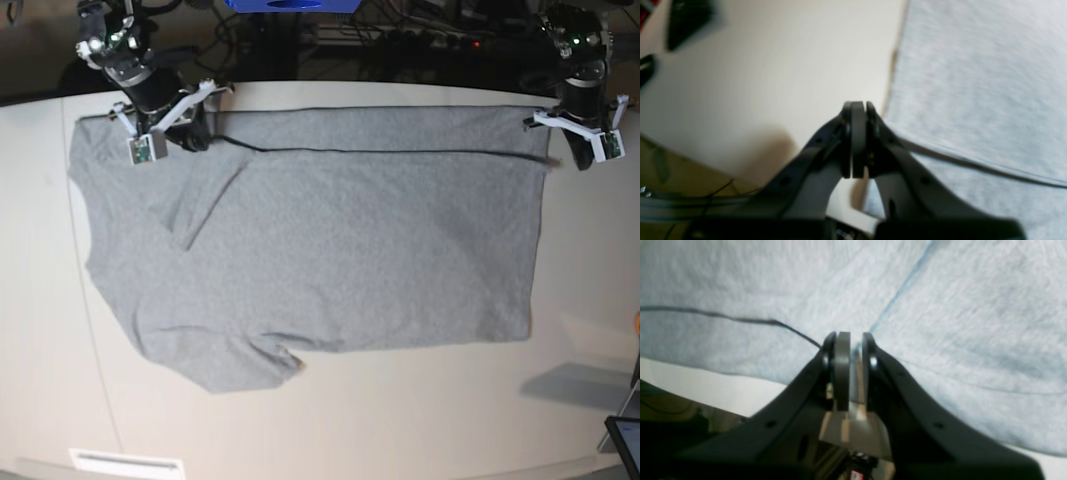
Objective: Fold the T-shirt properly
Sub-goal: 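Open both grippers and release the collar edge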
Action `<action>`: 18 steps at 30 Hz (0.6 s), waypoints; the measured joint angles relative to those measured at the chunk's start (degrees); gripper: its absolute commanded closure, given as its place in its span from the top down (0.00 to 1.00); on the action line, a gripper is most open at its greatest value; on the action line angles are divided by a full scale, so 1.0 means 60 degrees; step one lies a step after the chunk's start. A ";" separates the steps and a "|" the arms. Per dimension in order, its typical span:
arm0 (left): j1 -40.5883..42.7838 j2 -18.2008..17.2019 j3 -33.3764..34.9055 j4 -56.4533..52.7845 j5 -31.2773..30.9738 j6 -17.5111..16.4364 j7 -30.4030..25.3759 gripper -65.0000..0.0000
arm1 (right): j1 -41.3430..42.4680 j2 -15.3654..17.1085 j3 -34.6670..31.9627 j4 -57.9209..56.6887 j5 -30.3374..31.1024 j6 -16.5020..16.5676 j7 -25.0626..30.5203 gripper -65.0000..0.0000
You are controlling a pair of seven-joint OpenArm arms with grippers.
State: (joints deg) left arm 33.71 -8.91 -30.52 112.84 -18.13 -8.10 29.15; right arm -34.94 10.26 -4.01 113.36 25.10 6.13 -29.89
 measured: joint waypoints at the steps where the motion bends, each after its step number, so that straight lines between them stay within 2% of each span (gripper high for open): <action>1: 0.0018 -0.0004 0.0004 0.0000 0.0015 0.0000 0.0004 0.00 | -0.0051 -0.0055 -0.0011 0.0000 0.0004 0.0015 -0.0004 0.09; 4: 0.0051 -0.0113 0.0004 -0.0004 0.0011 -0.0011 -0.0007 0.00 | -0.0171 -0.0062 0.0015 0.0000 0.0583 0.0080 -0.0044 0.09; 7: 0.0040 -0.0182 0.0004 -0.0237 0.0069 -0.0007 -0.0004 0.00 | -0.0182 -0.0004 0.0568 0.0007 0.2499 0.0076 -0.0102 0.10; 8: 0.0044 -0.0182 0.0007 -0.0255 0.0404 -0.0022 0.0011 0.00 | -0.0178 0.0095 0.0801 0.0011 0.3144 0.0087 -0.0353 0.14; 10: 0.0007 -0.0153 0.0029 -0.0255 0.0987 0.0004 0.0000 0.00 | -0.0131 0.0630 0.1133 0.0015 0.4455 0.0098 -0.1217 0.26; 12: -0.0015 -0.0109 0.0066 -0.0251 0.1184 -0.0025 -0.0015 0.00 | -0.0058 0.1089 0.1446 0.0007 0.5617 0.0000 -0.1242 0.38; 14: -0.0011 -0.0102 0.0091 -0.0248 0.1239 -0.0080 -0.0004 0.00 | 0.0029 0.1330 0.1668 0.0011 0.6706 -0.0007 -0.1151 0.46; 18: -0.0007 -0.0131 0.0022 -0.0248 0.1268 -0.0040 -0.0004 0.00 | 0.0025 0.1333 0.1927 0.0007 0.7614 0.0044 -0.1286 0.47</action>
State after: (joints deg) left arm 33.67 -9.69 -30.39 111.35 -10.52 -8.34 29.12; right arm -34.79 18.26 7.55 113.40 70.78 6.39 -37.60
